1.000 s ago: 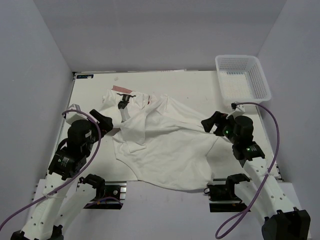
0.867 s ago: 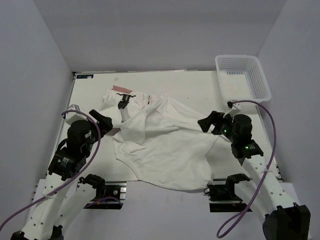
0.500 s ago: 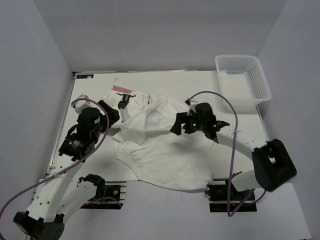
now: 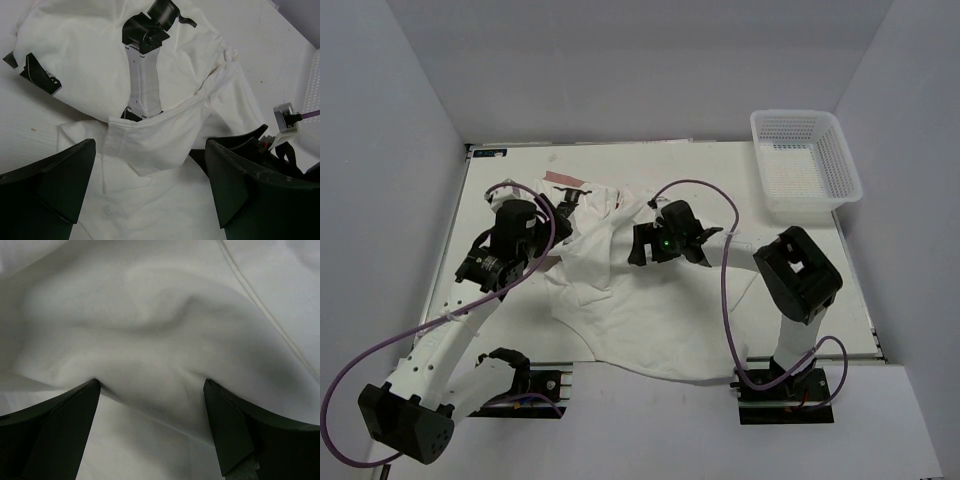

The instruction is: Fold and stack the t-shirts

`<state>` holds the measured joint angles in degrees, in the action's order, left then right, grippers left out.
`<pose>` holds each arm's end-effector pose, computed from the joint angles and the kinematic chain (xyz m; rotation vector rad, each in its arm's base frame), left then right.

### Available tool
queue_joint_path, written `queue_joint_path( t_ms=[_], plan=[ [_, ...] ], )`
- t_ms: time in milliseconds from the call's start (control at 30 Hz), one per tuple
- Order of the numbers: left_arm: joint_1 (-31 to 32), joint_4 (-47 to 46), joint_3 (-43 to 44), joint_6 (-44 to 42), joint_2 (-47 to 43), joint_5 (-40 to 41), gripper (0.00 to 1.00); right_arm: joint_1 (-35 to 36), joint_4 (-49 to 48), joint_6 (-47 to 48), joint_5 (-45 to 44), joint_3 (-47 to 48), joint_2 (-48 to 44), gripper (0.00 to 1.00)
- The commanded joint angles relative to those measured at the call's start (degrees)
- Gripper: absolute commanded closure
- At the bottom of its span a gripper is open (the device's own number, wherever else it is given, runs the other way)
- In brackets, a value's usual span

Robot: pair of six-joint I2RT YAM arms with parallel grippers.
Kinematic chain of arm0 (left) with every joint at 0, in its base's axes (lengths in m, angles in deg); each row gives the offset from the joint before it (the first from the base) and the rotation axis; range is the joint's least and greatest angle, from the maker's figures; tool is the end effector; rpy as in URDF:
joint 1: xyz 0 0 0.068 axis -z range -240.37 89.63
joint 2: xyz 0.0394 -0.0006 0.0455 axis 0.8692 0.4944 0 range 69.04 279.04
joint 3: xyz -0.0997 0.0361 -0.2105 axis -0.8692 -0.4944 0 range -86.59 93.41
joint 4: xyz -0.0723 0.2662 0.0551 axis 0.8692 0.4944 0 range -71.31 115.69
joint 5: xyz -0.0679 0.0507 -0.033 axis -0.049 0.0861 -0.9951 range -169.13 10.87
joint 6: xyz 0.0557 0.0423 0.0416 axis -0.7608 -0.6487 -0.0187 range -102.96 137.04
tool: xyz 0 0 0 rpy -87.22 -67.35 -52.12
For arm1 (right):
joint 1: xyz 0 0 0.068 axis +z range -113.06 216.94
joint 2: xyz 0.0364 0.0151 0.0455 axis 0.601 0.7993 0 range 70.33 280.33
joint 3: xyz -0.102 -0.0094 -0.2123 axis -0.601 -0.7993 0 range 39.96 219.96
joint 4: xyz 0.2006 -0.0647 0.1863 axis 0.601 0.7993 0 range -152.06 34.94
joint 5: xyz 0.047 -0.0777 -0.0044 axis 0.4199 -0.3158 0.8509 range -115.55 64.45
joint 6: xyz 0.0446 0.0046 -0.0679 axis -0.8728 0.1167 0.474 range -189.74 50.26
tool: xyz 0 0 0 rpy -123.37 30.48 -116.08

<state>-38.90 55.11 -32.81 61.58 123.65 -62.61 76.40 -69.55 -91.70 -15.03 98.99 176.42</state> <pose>0.2578 -0.0799 0.2677 -0.5960 2.1273 -0.3267 0.3146 0.2759 0.0849 -0.4611 2.3219 0.7560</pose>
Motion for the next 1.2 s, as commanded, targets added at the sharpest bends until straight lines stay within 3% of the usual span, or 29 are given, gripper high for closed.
queue_joint_path(
  t_ms=[0, 67, 267, 400, 433, 500, 667, 767, 900, 1067, 1167],
  plan=[
    [-0.2, -1.7, 1.9, -2.4, -0.6, -2.3, 0.00, -1.7, 1.1, -4.5, -5.5, -7.0, -1.8, 0.10],
    [-0.2, -1.7, 1.9, -2.4, 0.1, -2.3, 0.00, -3.1, 1.9, -6.1, -7.2, -8.7, -3.2, 0.10],
    [-0.2, -1.2, 4.7, -7.3, 3.9, -5.0, 0.00, -11.0, 1.9, -15.4, -10.3, -30.2, -19.5, 0.10],
    [0.5, 1.6, 10.4, -10.6, 11.4, -7.9, 0.00, -16.9, 1.9, -20.0, -6.7, -39.6, -30.2, 0.23],
    [0.5, 1.1, 11.1, -11.4, 12.7, -10.6, 0.00, -17.3, 2.7, -20.8, -8.2, -39.9, -31.8, 0.23],
    [0.5, -0.1, 12.4, -14.6, 16.6, -13.5, 0.00, -19.0, 7.4, -21.2, -10.2, -38.8, -38.8, 0.10],
    [1.5, -1.4, 15.1, -20.0, 24.7, -16.2, 0.00, -20.2, 20.6, -19.6, -24.9, -34.6, -54.3, 0.10],
    [2.2, -0.1, 16.5, -21.1, 29.7, -12.0, 0.00, -20.7, 25.1, -17.0, -32.2, -32.7, -59.5, 0.10],
    [3.5, -2.3, 17.8, -25.7, 33.9, -7.9, 0.00, -21.0, 26.2, -13.9, -28.0, -31.9, -59.9, 0.10],
    [6.0, -9.2, 17.2, -36.5, 38.3, -5.4, 0.00, -20.7, 18.0, -12.0, -17.4, -33.9, -57.7, 0.10],
    [6.6, -9.3, 17.2, -38.6, 40.2, -4.7, 0.00, -20.6, 12.7, -10.8, -15.0, -36.0, -59.4, 0.10]
  ],
)
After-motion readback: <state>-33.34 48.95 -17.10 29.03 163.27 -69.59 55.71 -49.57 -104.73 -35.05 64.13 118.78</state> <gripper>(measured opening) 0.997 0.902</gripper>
